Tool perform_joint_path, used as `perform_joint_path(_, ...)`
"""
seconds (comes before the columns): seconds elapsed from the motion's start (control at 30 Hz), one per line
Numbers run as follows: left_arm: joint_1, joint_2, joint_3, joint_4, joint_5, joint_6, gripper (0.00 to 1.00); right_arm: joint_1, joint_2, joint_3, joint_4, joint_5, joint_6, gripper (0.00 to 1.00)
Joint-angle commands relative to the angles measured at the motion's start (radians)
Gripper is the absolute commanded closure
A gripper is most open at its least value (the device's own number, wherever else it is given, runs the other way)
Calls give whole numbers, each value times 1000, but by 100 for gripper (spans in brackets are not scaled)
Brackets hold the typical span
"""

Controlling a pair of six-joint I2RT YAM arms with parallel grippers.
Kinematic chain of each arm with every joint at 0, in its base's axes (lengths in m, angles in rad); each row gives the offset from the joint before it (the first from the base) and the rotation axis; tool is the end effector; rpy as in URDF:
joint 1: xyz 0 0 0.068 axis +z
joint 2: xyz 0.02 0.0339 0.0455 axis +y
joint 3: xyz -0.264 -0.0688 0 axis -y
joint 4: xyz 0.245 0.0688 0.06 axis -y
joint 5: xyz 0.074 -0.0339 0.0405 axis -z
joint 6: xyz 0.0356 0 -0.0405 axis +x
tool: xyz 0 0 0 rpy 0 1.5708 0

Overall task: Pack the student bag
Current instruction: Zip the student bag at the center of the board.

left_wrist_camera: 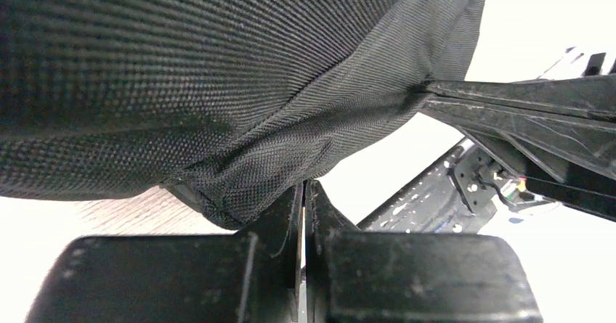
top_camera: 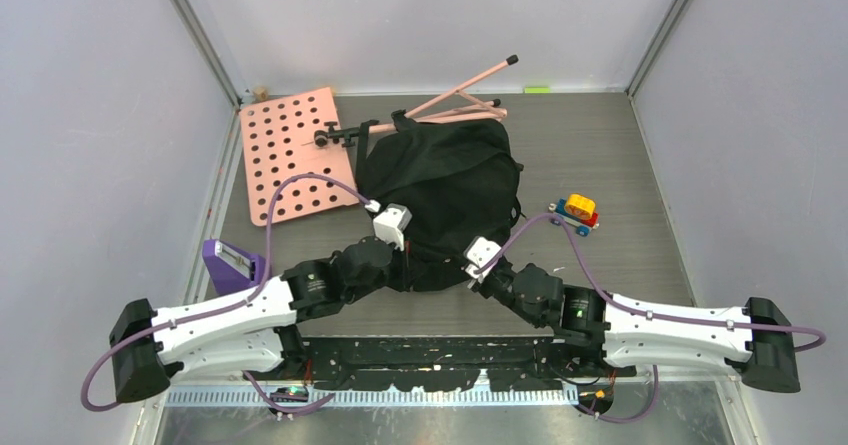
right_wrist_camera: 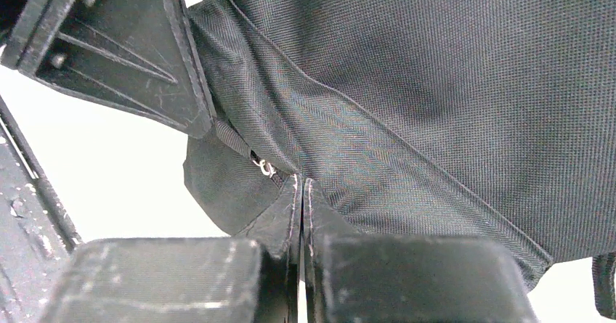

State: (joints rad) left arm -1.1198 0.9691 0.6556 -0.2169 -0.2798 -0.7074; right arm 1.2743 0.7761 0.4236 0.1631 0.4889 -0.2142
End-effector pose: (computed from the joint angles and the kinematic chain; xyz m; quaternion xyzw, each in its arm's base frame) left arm 0.1028 -0.1896 0.2579 0.1081 0.8552 -0.3158 0.3965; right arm 0.0703 0.1728 0.2503 -0.3932 0.6546 0.1516 0.6276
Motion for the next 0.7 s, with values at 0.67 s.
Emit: perform_joint_path(0.67, 48, -233, -72, -346, -170, -52, 100, -21, 23, 93, 60, 227, 91, 98)
